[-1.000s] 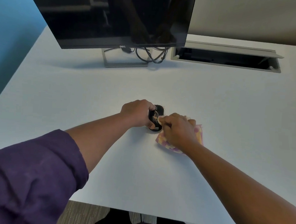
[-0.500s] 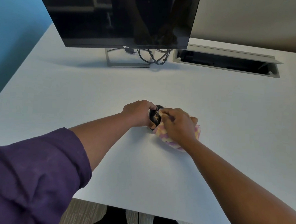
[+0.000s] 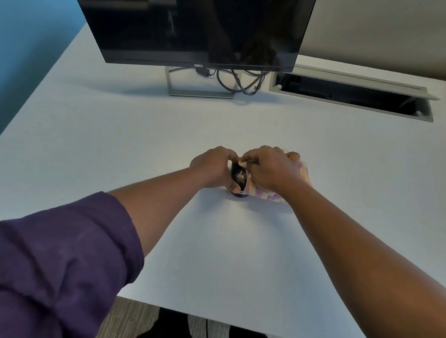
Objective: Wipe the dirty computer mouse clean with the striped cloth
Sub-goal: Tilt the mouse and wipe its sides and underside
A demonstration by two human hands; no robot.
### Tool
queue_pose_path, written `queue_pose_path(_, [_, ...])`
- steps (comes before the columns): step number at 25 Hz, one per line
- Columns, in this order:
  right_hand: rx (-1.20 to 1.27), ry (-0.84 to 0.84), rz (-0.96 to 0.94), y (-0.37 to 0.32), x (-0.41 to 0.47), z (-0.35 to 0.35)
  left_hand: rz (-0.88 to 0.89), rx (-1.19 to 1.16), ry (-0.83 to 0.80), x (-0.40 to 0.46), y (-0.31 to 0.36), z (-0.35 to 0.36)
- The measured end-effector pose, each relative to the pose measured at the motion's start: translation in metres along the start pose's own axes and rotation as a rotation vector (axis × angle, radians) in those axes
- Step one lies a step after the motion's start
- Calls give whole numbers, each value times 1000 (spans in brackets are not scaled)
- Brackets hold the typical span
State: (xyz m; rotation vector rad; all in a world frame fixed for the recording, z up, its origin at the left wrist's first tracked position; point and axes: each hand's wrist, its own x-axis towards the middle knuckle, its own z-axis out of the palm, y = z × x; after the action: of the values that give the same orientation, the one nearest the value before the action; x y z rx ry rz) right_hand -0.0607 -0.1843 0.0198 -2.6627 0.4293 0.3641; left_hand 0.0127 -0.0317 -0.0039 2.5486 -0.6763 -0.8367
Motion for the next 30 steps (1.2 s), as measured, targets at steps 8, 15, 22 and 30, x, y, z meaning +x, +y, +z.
queue_pose_path(8, [-125, -49, -25, -9, 3, 1, 6, -22, -1, -1, -3, -1])
queue_pose_path(15, [-93, -132, -98, -5, -2, -2, 4, 41, -10, -1, -1, -2])
queue_pose_path(22, [-11, -137, -150, 12, -15, 11, 56, 142, 39, -2, -2, 1])
queue_pose_path(30, [68, -108, -130, 29, -40, 28, 97, 252, -4, -2, 3, -5])
